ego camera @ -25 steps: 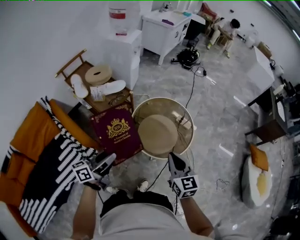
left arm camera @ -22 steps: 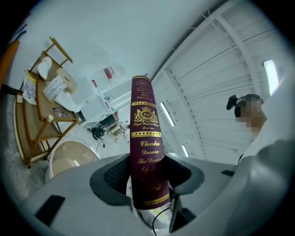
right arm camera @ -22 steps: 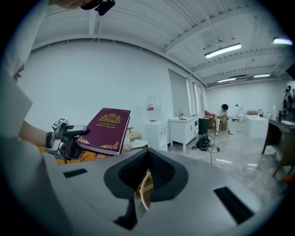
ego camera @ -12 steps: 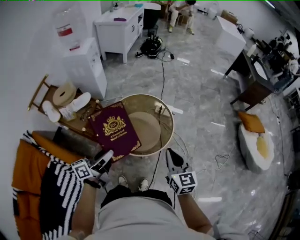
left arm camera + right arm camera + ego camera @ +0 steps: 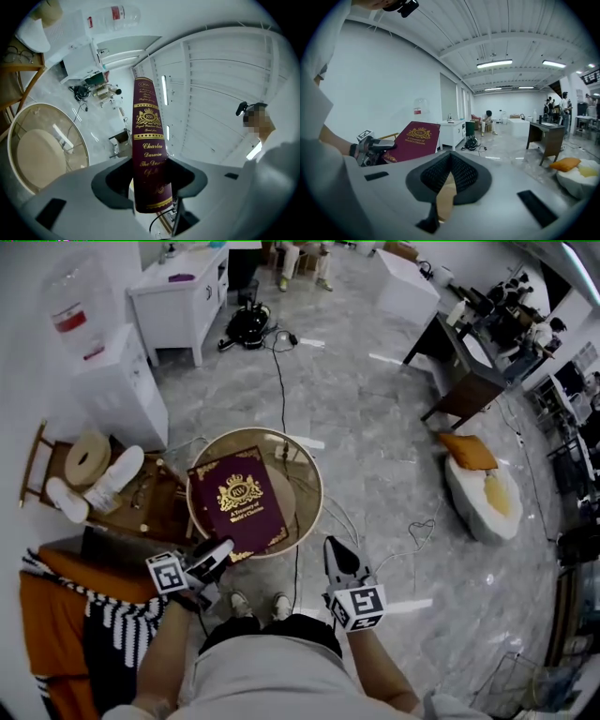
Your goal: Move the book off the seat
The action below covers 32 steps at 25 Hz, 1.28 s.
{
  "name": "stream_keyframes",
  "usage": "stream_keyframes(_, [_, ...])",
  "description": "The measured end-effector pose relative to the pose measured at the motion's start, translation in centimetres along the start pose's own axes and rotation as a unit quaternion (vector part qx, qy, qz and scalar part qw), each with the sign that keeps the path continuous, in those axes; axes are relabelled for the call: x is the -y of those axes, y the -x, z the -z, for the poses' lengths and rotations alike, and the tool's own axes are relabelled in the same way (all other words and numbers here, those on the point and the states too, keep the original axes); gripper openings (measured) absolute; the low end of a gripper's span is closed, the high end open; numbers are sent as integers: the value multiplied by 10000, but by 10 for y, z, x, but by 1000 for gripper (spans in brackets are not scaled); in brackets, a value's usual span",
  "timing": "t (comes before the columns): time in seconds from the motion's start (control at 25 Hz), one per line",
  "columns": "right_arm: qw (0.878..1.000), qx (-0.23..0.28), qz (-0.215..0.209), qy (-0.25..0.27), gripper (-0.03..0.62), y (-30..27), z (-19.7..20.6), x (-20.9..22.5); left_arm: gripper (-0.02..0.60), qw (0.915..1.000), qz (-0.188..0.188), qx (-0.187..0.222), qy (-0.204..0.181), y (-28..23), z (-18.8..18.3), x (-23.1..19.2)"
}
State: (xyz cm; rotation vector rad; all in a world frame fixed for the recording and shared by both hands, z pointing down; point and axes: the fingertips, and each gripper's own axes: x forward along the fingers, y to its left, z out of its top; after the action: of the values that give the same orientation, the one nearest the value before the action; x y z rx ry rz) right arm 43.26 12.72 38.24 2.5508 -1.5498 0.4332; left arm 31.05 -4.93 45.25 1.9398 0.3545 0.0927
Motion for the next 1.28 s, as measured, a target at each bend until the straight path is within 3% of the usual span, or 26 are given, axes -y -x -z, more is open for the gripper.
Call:
stream_keyframes(0.28, [9997,-233,55,27,21,-12,31,-35,230,9982,-186,-511,244,4,17,-53])
stream_keyframes(0.52, [9974,-694,70,-155,21,-15,63,-34,230,9947,-300,-882,435,-1,33,-100])
stream_keyframes(0.72, [9947,-1011,-25,-189,21,-44,119,-22,230,9879,-640,-1314,510,-1,68,-188])
stream_keyframes(0.96, [9915,-1263,-115,-295,21,-68,155,-14,230,9820,-979,-1345,896,-5,88,-250])
stream_keyframes(1.12, [9893,-1406,-215,-329,21,-84,179,-22,230,9799,-984,-1568,747,-4,97,-289])
stream_keyframes(1.28, [9876,-1483,-326,-395,21,-97,177,-34,230,9767,-1099,-1699,715,-3,100,-301])
